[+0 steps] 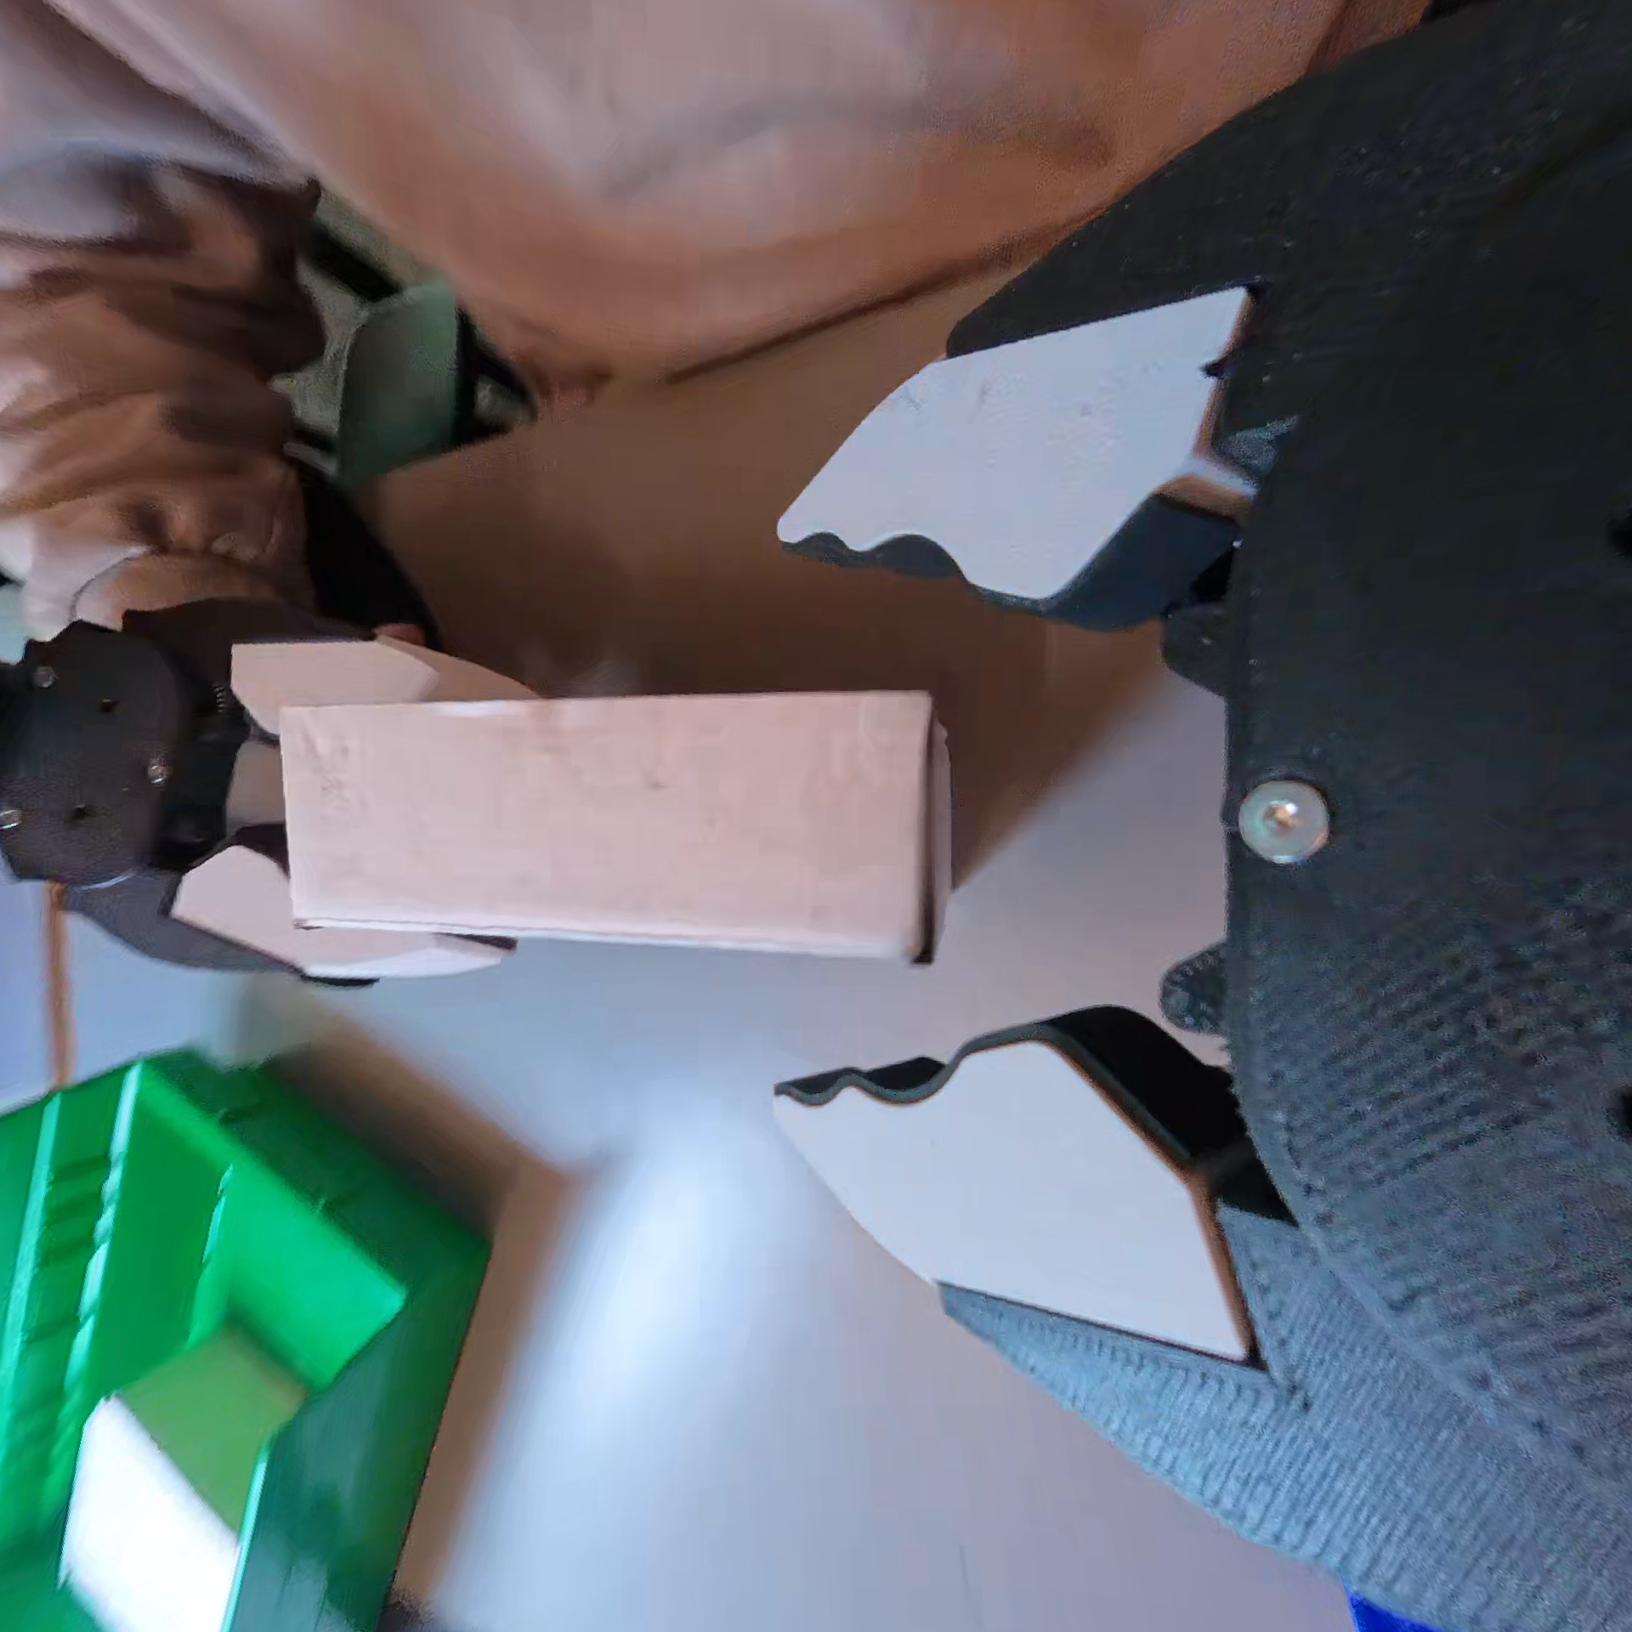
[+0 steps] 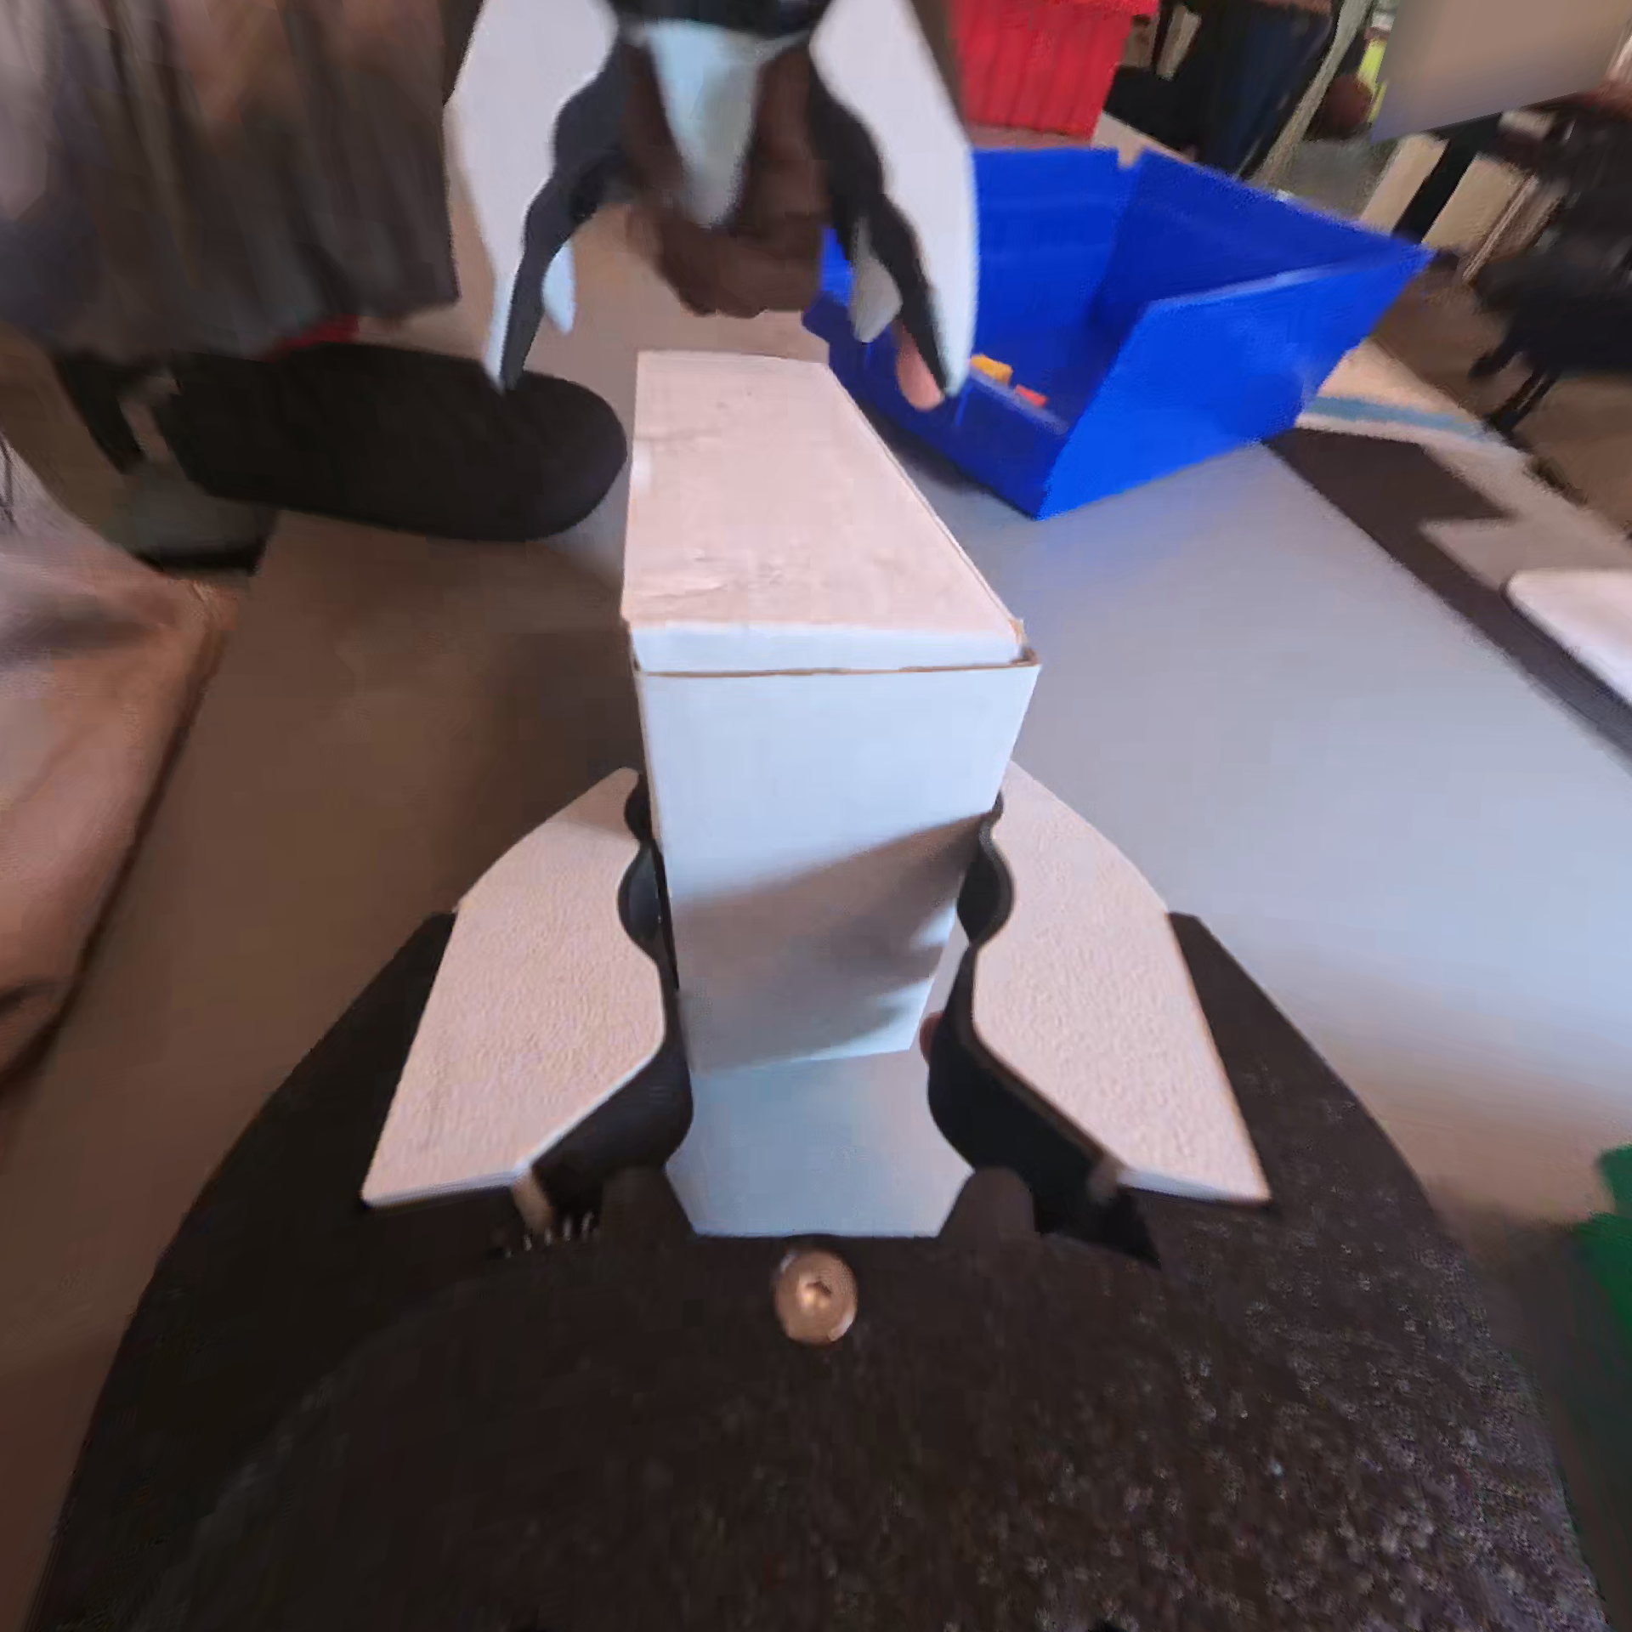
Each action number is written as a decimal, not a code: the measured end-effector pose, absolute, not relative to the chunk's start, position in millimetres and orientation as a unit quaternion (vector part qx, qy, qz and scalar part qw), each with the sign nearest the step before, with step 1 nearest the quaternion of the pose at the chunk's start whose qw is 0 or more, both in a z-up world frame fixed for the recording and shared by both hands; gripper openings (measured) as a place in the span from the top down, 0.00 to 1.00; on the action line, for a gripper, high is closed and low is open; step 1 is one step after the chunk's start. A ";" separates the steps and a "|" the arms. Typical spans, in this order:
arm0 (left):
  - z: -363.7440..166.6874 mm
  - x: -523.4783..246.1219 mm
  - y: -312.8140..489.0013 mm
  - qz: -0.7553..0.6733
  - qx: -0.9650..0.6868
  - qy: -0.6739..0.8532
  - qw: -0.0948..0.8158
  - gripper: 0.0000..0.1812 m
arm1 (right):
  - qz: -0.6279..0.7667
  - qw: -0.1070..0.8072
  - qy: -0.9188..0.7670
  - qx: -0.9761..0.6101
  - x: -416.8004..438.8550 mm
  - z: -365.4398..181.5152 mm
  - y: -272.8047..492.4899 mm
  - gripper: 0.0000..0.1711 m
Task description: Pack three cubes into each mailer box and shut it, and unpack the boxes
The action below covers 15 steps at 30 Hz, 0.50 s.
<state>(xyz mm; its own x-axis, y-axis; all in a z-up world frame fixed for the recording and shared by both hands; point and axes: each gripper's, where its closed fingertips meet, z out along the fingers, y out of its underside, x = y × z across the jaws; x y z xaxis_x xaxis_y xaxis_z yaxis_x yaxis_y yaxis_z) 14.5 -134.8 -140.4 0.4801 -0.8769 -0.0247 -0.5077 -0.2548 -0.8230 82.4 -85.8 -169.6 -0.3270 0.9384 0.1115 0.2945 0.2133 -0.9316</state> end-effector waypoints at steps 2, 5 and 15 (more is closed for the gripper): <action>-150.9 12.5 -125.8 -0.194 -0.757 0.414 0.467 0.41 | 0.459 0.347 -0.671 -0.468 83.3 -172.1 -77.1 0.61; -172.6 14.0 -106.4 -0.181 -0.762 0.343 0.518 0.40 | 0.478 0.323 -0.665 -0.475 80.3 -178.5 -76.6 0.61; -198.9 29.9 -95.8 -0.163 -0.789 0.308 0.506 0.49 | 0.385 0.397 -0.670 -0.495 89.8 -156.4 -57.5 0.59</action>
